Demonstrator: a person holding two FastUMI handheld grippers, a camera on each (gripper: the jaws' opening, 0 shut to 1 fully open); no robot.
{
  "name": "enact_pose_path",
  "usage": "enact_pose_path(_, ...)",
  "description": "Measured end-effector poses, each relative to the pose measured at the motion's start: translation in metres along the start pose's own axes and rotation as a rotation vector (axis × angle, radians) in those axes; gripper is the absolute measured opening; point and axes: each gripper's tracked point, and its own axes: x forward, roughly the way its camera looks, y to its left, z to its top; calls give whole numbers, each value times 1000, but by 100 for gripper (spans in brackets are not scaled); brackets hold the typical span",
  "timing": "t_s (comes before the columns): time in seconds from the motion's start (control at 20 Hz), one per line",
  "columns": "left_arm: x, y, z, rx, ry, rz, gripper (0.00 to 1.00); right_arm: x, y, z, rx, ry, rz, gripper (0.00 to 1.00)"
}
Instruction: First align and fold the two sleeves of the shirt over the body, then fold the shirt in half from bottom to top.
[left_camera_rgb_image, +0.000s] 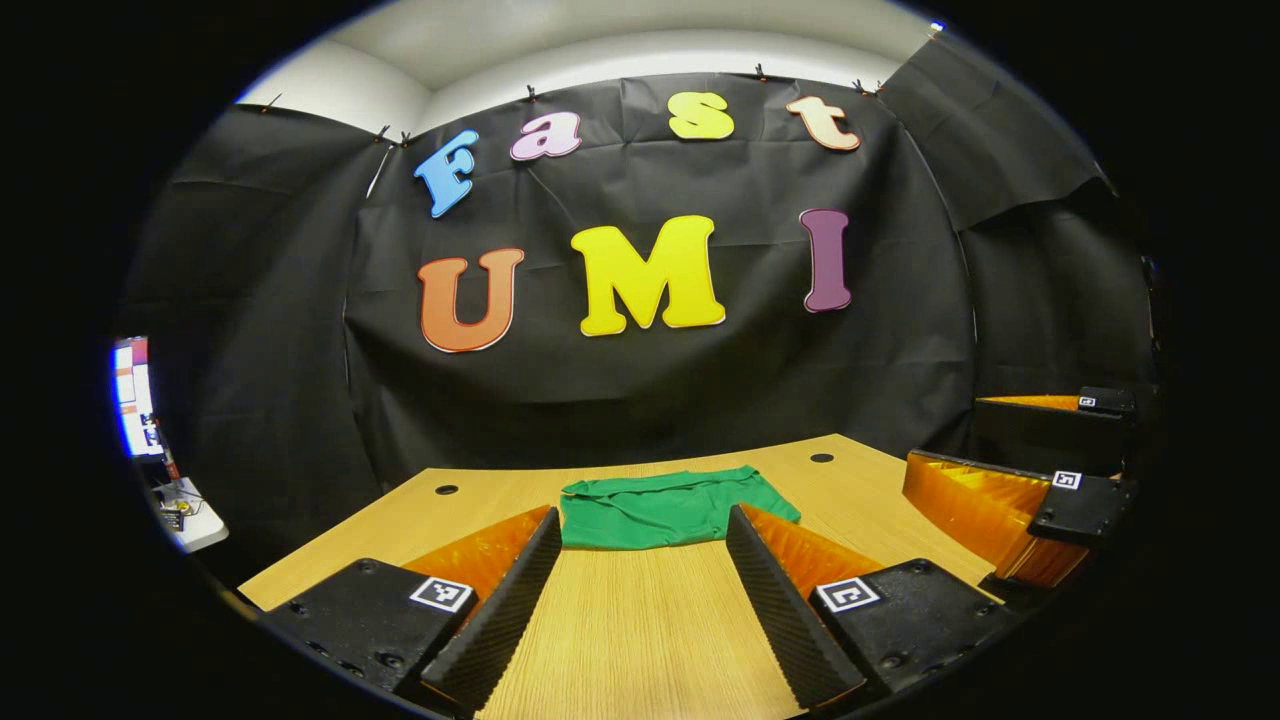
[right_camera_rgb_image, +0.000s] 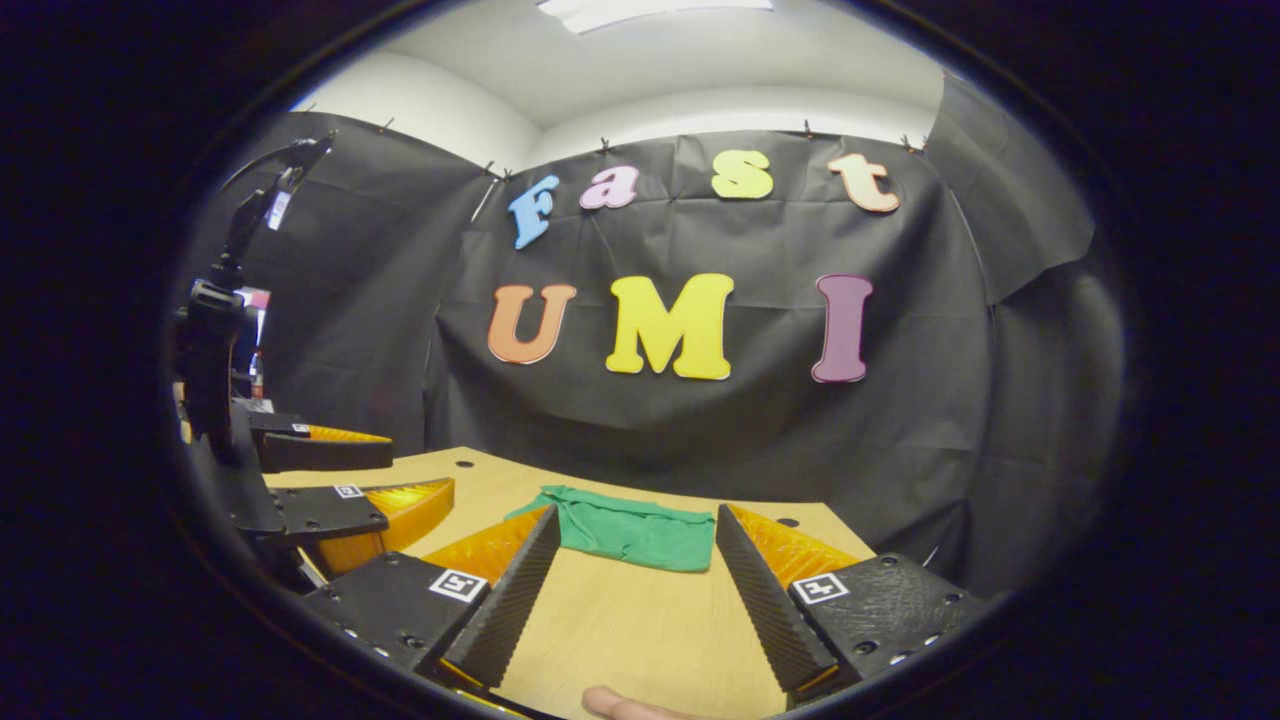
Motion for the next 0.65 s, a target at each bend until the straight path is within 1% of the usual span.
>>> enact_pose_path(0.1, 1, 0, -1, -2, 7, 0, 100, 4, 2, -6, 4, 20, 7, 96)
enact_pose_path(0.2, 2, 3, -4, -4, 15, 7, 100, 5, 3, -10, 15, 40, 15, 94)
enact_pose_path(0.25, 2, 4, -4, -6, 16, 9, 100, 4, 5, -11, 18, 44, 21, 94)
enact_pose_path(0.35, 2, 6, -3, -14, 15, 16, 100, 2, 7, -7, 18, 30, 33, 96)
enact_pose_path(0.45, 4, 6, -7, -22, 24, 14, 100, 1, 8, -5, 9, 14, 37, 95)
enact_pose_path(0.5, 4, 4, -7, -26, 28, 10, 100, 1, 9, -5, 4, 16, 39, 96)
enact_pose_path(0.65, 6, -2, -12, -35, 40, -5, 100, 2, 13, -12, 7, 36, 47, 94)
